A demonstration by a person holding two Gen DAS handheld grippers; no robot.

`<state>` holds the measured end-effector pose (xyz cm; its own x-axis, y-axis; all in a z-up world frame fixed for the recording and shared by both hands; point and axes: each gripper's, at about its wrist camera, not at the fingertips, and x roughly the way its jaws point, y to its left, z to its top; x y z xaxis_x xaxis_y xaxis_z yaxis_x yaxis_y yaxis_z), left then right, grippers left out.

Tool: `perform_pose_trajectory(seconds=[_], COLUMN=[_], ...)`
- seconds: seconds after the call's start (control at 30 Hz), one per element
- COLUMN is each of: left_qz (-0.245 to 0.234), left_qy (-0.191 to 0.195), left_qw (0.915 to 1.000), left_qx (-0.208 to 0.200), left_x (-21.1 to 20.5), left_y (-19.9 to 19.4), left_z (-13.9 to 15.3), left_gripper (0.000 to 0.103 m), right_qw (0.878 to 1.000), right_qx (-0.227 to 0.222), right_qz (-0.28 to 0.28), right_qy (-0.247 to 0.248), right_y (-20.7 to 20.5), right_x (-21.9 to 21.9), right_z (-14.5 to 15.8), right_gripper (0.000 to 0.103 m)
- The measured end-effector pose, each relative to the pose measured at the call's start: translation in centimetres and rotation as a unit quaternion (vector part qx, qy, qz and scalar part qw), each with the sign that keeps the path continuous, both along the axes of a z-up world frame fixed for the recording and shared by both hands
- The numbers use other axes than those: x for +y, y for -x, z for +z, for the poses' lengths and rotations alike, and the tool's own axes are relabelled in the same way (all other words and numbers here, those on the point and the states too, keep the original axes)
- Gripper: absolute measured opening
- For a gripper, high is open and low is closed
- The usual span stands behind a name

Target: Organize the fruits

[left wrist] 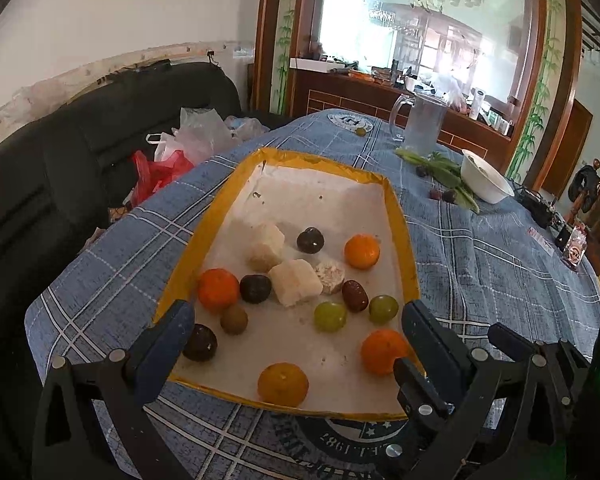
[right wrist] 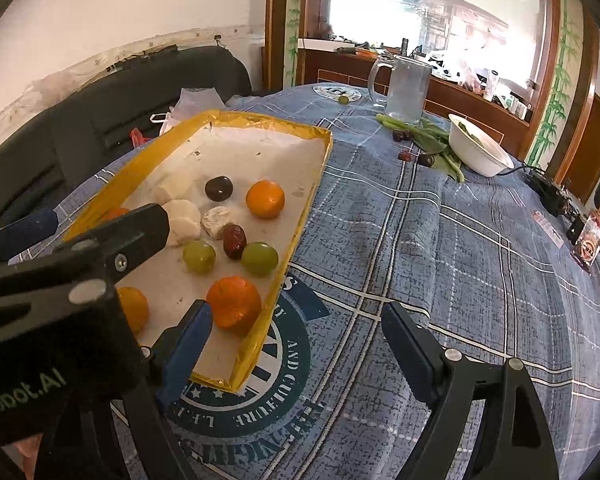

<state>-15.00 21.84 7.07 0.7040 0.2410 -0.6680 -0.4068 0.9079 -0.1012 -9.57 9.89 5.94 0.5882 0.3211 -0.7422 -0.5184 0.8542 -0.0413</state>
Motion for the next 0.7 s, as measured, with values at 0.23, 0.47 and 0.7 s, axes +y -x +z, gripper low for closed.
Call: perform_pose_trajectory(seconds=[0.23,0.47,0.7], left_qz=[0.005,0.006,0.013], left_qy=[0.015,0.039,0.022], left_qw=[0.9999,0.9992,0.9997], left_qx=[0.003,0.007,-0.002], left_x=[0.7,1.7,2.0], left_y=[-0.1,-0.2,0.3], left_z=[-0.3,-0.7,0.2], left_gripper=[0.103,0.103,0.103], right_qw=[1.000,1.000,1.000], right_qx=[-0.001,-0.002,0.002], right_qz=[0.008,0.014,0.016], right_qy=[0.006,0.015,0.001], right_y=[0.0,0.0,-0.1], right_x=[0.8,1.9,2.1], right_z=[0.1,0.0,0.3], right_gripper=[0.090,0.090,0.090])
